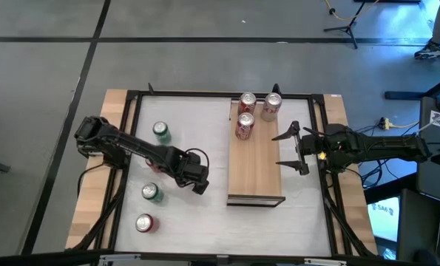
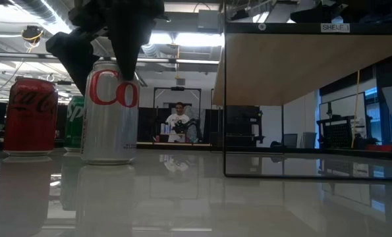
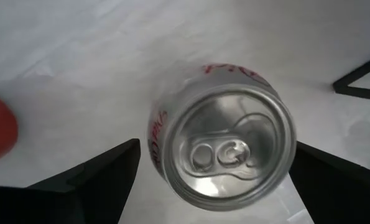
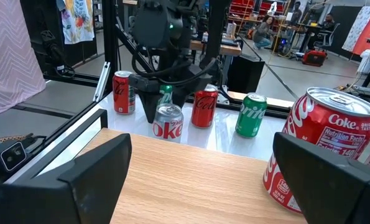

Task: Place canned beverage on shelf
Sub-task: Put the silver soda can on the shelf aligned with the other silver soda can

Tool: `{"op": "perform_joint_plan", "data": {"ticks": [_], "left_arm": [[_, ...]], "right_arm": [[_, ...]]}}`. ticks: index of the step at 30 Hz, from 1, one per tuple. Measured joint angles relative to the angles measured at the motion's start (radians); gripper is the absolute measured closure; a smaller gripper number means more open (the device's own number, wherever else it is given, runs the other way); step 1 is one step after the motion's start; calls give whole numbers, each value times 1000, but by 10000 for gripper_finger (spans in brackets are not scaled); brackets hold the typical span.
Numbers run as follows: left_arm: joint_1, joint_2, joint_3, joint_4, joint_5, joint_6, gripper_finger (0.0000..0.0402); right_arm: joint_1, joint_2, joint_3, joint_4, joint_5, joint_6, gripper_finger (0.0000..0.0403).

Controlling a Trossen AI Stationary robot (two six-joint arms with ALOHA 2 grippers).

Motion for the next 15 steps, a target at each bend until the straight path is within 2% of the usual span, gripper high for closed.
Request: {"op": "perform_joint_plan", "data": {"ticks": [8, 15], "left_arm": [[-21, 0, 0, 40, -123, 1, 18], [-21, 0, 0, 41, -129, 2, 18]], "right_arm": [[0, 0, 0, 0, 0, 0, 17], [0, 0, 0, 0, 0, 0, 17]]}}
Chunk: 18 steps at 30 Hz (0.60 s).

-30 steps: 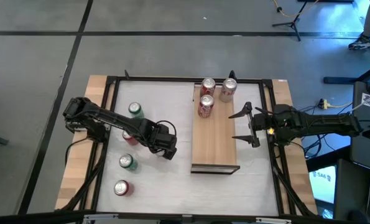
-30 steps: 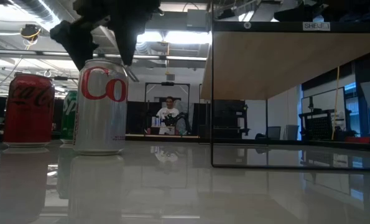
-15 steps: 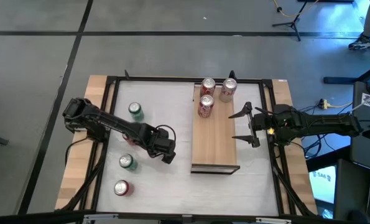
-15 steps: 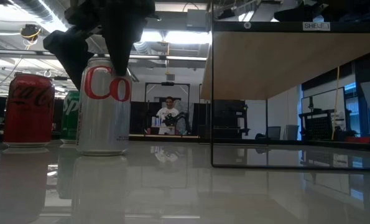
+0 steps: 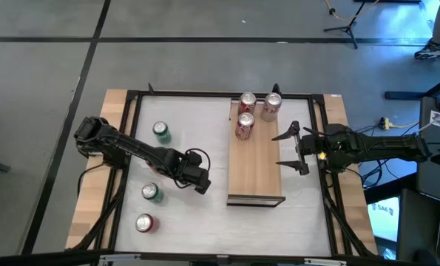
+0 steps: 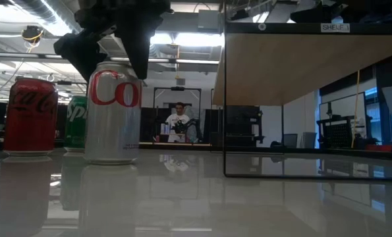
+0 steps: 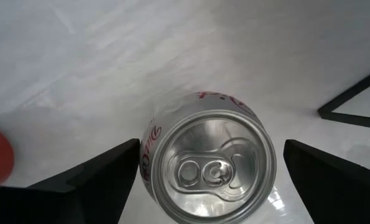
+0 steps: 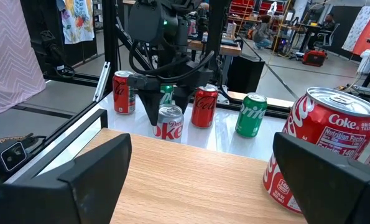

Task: Place canned beverage on shelf
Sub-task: Put the silver soda can on the shelf aligned with the other silver soda can

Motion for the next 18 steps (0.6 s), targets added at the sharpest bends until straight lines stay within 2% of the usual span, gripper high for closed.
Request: {"op": "perform_joint_plan", "data": {"ticks": [8, 18], "left_arm": [[0, 0, 0, 0, -9, 0, 22], [0, 5, -1, -2, -10, 0, 55]], "right_arm": [[0, 0, 0, 0, 0, 0, 17], [0, 0, 0, 0, 0, 0, 17]]}}
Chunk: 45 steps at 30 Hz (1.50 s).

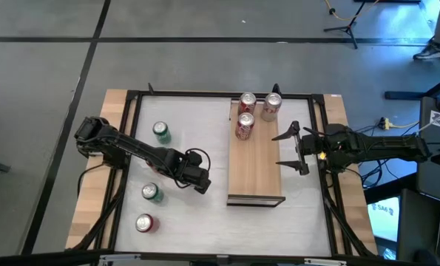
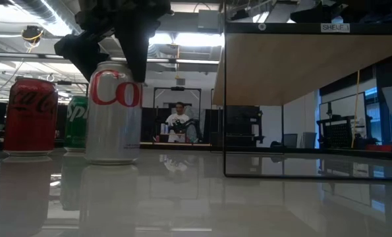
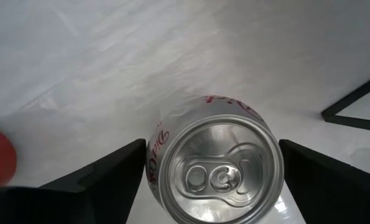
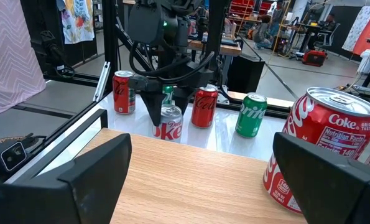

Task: Place canned beverage on shelf
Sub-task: Put the silver soda can on the shelf aligned with the other silver soda can

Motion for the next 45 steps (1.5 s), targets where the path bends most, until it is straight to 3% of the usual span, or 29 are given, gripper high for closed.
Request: {"op": "perform_joint_plan", "data": {"ticks": [12, 27, 35, 45], "left_arm": [[0, 0, 0, 0, 0, 0, 111], [1, 0, 0, 0, 6, 9, 117], [11, 0, 1, 3, 25, 127, 117], [95, 0, 1, 17, 136, 431, 118]], "right_arm": [[0, 0, 0, 0, 0, 0, 17], [0, 0, 0, 0, 0, 0, 17], [0, 0, 0, 0, 0, 0, 17], [0, 0, 0, 0, 0, 0, 17]]}}
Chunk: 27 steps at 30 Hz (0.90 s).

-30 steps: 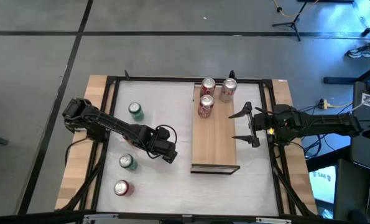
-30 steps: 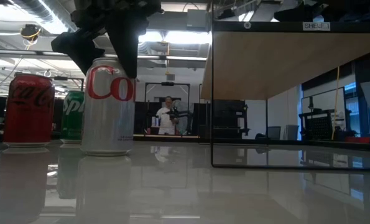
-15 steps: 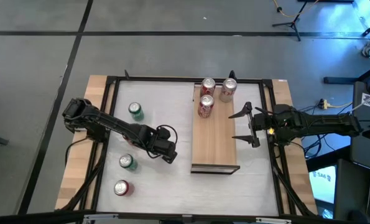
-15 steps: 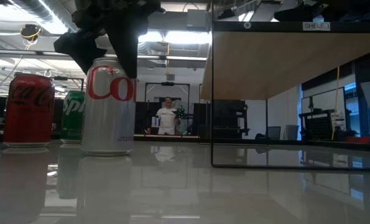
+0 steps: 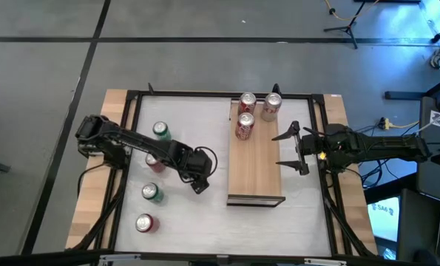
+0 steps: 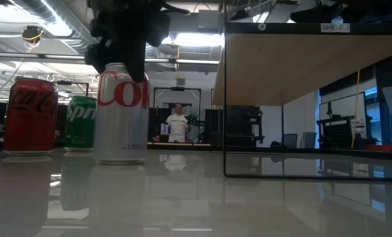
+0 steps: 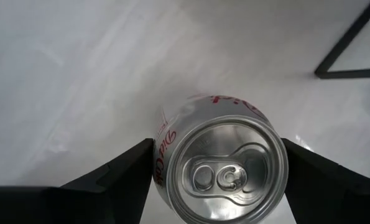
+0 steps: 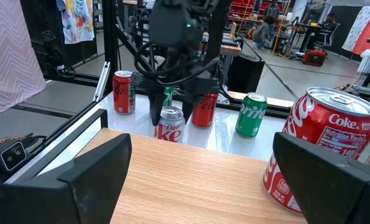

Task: Place canned beverage on shelf
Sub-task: Put the silver soda can on the shelf aligned with the other silver soda can

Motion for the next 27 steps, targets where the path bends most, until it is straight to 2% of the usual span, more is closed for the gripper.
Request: {"op": "perform_joint_plan", "data": {"ticks": [13, 17, 27], "left_arm": [[96, 3, 130, -17, 78, 244, 118], [120, 2, 201, -69, 113, 267, 118], [153, 2, 441, -236, 113, 283, 118]], "right_arm": [[0, 1, 0, -1, 0, 0, 17], [0, 1, 0, -1, 0, 0, 17], [0, 1, 0, -1, 0, 0, 17]]}}
